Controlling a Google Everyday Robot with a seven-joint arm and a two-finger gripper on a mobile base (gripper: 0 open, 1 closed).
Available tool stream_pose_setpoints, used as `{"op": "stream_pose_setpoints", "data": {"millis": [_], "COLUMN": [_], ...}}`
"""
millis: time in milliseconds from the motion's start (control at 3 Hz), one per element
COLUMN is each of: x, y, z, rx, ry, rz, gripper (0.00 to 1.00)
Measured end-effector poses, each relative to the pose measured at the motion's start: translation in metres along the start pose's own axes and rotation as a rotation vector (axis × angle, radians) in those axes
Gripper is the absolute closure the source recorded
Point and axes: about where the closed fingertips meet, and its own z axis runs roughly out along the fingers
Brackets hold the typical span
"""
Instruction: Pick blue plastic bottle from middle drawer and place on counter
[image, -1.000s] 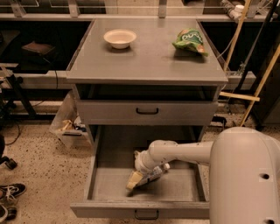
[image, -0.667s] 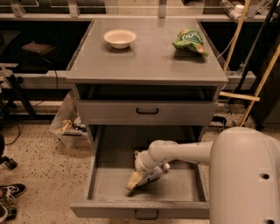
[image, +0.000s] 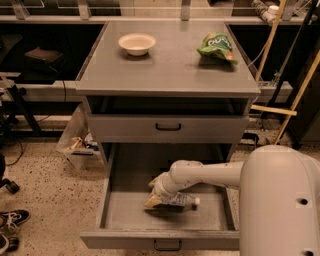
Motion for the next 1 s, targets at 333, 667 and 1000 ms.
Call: {"op": "stream_pose_setpoints", "data": {"millis": [333,667,1000], "x": [0.000,0.000,-0.009], "y": [0.000,0.000,-0.009], "z": [0.000,0.000,-0.020], "rx": [0.000,0.000,0.045], "ry": [0.000,0.000,0.022], "rz": [0.000,0.000,0.020], "gripper": [0.65,0.88,1.00]}}
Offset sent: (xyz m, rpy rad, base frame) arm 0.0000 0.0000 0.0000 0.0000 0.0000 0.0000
